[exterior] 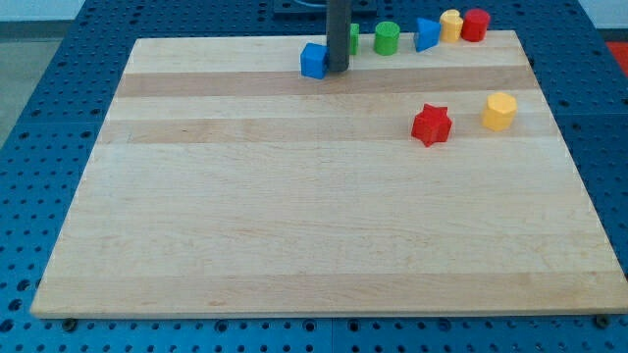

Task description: Slide the blue cube to the left of the green star

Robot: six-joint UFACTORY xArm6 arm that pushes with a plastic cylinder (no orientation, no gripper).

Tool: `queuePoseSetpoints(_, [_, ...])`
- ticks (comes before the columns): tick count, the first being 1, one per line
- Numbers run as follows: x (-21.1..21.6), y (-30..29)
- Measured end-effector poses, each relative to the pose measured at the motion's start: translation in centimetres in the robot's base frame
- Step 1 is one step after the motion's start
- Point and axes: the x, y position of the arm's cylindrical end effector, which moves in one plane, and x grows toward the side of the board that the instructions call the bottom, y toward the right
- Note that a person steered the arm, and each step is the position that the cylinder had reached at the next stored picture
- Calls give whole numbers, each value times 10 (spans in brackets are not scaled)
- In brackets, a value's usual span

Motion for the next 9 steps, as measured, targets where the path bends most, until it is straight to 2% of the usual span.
queuePoseSetpoints(2, [6,-7])
queuePoseSetpoints(3, [48,20])
queuePoseSetpoints(4, [58,12])
queuePoseSetpoints(7, [57,-31])
queuePoseSetpoints(8, [23,-36])
queuePoseSetpoints(9, [15,-36])
